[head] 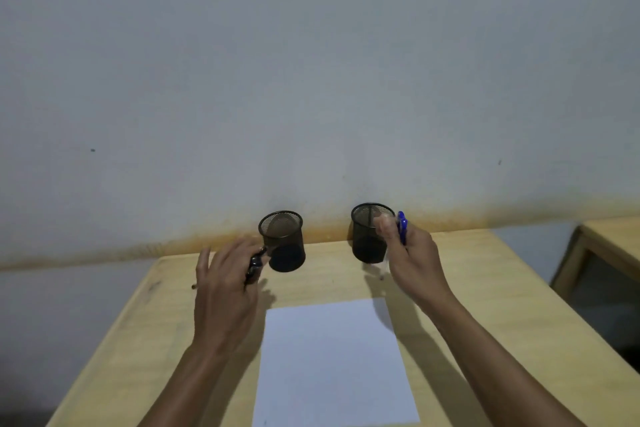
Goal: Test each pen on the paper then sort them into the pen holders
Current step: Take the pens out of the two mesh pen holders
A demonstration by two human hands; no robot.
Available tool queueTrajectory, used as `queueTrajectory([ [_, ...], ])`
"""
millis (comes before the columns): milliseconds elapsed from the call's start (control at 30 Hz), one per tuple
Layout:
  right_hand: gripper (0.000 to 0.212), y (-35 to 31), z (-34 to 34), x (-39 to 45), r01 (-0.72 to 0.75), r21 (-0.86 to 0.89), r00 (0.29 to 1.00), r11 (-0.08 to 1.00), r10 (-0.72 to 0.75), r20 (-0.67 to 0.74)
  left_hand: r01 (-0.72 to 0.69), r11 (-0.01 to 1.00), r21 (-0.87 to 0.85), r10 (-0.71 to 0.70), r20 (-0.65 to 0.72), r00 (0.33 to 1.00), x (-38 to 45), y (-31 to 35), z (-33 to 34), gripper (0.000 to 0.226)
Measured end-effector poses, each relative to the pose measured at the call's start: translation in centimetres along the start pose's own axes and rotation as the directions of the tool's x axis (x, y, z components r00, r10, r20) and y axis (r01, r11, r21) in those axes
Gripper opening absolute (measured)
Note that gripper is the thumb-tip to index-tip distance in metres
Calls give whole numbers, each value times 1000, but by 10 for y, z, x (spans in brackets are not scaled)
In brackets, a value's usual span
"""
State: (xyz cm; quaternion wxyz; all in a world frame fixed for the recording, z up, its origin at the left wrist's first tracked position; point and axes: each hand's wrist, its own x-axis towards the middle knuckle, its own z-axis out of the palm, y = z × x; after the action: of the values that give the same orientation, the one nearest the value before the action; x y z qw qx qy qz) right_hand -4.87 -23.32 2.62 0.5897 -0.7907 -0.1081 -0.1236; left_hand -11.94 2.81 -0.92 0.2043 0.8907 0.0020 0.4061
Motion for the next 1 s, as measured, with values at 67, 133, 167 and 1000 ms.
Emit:
queueTrajectory([
  [67,51,7,1,0,-36,-175,996,984,49,71,42,994,97,-54,129,990,-10,-10,0,19],
  [133,49,18,5,5,-59,-290,988,955,98,119,103,985,140,-135,239,962,-15,-13,2,17],
  [167,50,26,8,8,-69,-339,984,938,121,134,129,979,157,-170,288,942,-15,-13,4,24],
  [1000,40,68,13,0,-124,-450,986,884,159,40,311,941,134,-338,362,869,-15,-38,40,76],
])
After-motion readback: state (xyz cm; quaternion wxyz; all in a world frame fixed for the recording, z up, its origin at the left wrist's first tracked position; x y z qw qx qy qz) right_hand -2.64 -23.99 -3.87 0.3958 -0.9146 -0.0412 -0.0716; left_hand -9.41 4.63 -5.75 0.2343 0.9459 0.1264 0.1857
